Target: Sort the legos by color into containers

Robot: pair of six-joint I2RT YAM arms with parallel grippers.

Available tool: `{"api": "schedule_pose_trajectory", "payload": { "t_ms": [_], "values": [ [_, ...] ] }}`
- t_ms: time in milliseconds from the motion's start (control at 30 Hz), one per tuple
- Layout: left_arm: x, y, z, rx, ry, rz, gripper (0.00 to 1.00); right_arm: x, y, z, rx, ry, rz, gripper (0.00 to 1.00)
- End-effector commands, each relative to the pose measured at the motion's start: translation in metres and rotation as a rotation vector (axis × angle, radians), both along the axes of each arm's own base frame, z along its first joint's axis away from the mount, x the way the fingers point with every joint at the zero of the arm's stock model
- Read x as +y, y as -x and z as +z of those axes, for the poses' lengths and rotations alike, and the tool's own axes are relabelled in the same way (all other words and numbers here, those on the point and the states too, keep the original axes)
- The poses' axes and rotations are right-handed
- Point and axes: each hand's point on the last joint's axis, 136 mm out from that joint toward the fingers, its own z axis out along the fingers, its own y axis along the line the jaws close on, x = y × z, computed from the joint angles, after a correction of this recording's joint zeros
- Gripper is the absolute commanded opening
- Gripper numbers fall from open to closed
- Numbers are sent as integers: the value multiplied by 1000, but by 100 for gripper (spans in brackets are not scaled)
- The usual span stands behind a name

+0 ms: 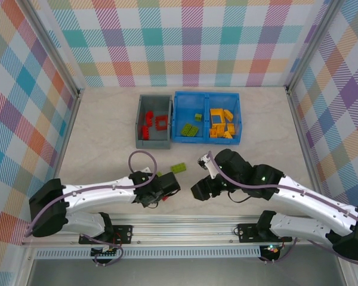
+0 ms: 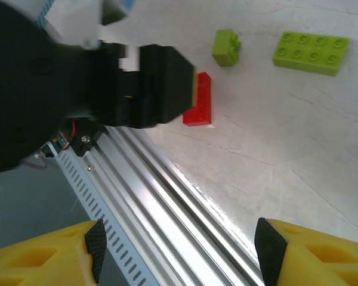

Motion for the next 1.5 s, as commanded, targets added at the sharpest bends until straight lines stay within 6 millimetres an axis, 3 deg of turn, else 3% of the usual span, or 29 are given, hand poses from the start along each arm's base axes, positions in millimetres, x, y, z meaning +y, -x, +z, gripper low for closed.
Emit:
{"api": "schedule_pose_trajectory", "payload": {
  "t_ms": [0, 233, 333, 500, 633, 733, 867, 1067, 1167, 1267, 1467],
  "values": [
    [-14, -5, -15, 37, 64, 63, 78, 7, 3, 5, -23, -43, 23, 69],
    [-14, -10, -48, 90, 38, 102, 66, 3, 1, 7, -31, -45, -2, 69],
    [-16, -16, -52, 88, 32, 97, 59, 2, 1, 6, -28, -48, -11, 69],
    [-14, -15, -56, 99, 6, 90, 38, 1, -1, 3, -23, -38, -28, 68],
    [-6, -18, -40, 61, -7, 87, 27, 2, -2, 4, -23, -48, -33, 68],
    [5, -28, 1, -25, -40, 52, 25, 2, -4, 13, -47, -69, -44, 68],
    [19, -58, 69, -120, -67, -56, 26, 11, -15, 40, -121, -144, -60, 66],
    [33, -130, 125, -121, -42, -222, 26, 52, -37, 84, -340, -312, -57, 66],
    [31, -168, 134, -119, -43, -282, 26, 71, -50, 102, -474, -351, -85, 67],
    [32, -202, 130, -103, -65, -303, 26, 84, -63, 107, -512, -335, -108, 68],
    [47, -255, 91, -27, -136, -278, 24, 100, -66, 98, -471, -319, -98, 67]
  ]
}}
